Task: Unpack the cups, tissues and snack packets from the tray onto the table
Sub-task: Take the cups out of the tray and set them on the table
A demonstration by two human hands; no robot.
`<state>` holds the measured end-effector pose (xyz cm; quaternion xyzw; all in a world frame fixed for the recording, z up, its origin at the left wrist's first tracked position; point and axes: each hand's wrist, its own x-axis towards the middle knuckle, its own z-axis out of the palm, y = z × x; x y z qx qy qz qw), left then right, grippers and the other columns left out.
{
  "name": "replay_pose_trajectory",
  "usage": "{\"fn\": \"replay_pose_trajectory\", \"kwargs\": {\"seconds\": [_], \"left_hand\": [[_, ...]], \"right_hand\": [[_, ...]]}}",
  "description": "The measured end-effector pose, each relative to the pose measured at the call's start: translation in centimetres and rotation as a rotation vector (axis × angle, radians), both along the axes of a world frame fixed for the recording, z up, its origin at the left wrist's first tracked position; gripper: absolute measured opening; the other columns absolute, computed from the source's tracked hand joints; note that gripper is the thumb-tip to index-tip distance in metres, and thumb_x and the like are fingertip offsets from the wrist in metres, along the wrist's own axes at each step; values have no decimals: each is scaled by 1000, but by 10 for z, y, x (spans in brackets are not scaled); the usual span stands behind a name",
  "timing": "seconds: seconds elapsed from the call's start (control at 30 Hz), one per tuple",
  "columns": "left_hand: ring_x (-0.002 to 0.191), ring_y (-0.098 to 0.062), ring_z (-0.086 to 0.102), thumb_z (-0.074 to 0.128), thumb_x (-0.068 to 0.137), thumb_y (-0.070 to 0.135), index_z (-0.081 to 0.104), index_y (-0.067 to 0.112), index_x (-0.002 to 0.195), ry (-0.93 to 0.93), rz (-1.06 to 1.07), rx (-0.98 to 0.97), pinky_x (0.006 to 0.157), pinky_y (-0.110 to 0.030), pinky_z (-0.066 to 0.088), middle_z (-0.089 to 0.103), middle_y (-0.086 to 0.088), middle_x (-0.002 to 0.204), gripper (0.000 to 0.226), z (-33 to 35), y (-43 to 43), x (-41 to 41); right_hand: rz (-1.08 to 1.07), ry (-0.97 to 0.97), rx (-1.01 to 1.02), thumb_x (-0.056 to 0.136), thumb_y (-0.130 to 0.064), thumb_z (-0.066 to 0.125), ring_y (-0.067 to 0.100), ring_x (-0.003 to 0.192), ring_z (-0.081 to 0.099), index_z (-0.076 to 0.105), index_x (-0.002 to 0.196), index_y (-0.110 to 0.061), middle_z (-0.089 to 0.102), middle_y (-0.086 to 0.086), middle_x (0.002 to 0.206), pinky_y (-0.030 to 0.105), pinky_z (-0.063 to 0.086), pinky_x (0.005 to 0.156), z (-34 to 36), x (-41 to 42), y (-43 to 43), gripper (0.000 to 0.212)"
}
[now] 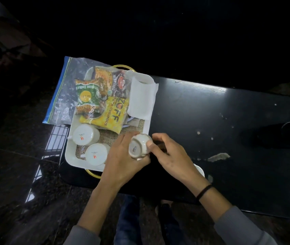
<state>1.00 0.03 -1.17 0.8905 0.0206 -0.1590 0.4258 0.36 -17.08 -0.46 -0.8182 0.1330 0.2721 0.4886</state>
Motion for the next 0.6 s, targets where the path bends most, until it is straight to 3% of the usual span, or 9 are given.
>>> {"fn": "replay_pose_trajectory", "kwargs": {"seconds": [0.1, 0.17, 0.27, 0.33, 0.47, 0.6], "left_hand": [[95, -7, 71, 85, 64, 39, 61, 40, 115, 138, 108, -274, 80, -32, 61, 72, 12, 104, 56, 10, -18, 5], [98, -8, 72, 86, 64, 33, 62, 38, 116, 213, 119, -446, 80, -30, 61, 72, 12, 109, 58, 13, -37, 5], [102, -11, 72, 87, 66, 28, 61, 33, 118, 258, 68, -603, 81, -25, 59, 72, 10, 113, 59, 15, -68, 3], [106, -13, 72, 89, 69, 29, 60, 33, 120, 292, -9, -623, 85, -27, 59, 73, 8, 116, 59, 15, -90, 0], [115, -3, 66, 87, 76, 35, 54, 39, 132, 302, -279, -481, 96, -21, 54, 68, 17, 127, 65, 12, -123, -8], [126, 0, 56, 78, 68, 61, 41, 45, 143, 212, -535, -39, 106, -34, 48, 55, 25, 142, 85, 4, -137, -19]], "right_hand": [[-77, 66, 168, 94, -62, 56, -6, 124, 56, 49, 146, -36, 60, -20, 138, 16, 43, 102, 12, -1, -30, 59], [-152, 98, 297, 93, -61, 61, -6, 126, 57, 51, 144, -36, 62, -18, 139, 27, 44, 112, 19, -5, -51, 58], [-233, 77, 396, 93, -49, 68, 6, 121, 66, 64, 132, -29, 72, -9, 128, 38, 49, 110, 25, -12, -83, 44], [-312, 60, 403, 88, -48, 76, 11, 118, 68, 67, 129, -25, 75, -4, 123, 41, 51, 109, 28, -21, -106, 47], [-327, -8, 242, 74, -53, 86, 3, 111, 70, 71, 123, -33, 75, -10, 119, 32, 56, 101, 28, -45, -153, 55], [-366, -107, -39, 63, -58, 90, -6, 103, 68, 70, 116, -37, 69, -16, 115, 14, 55, 85, 19, -78, -187, 61]]}}
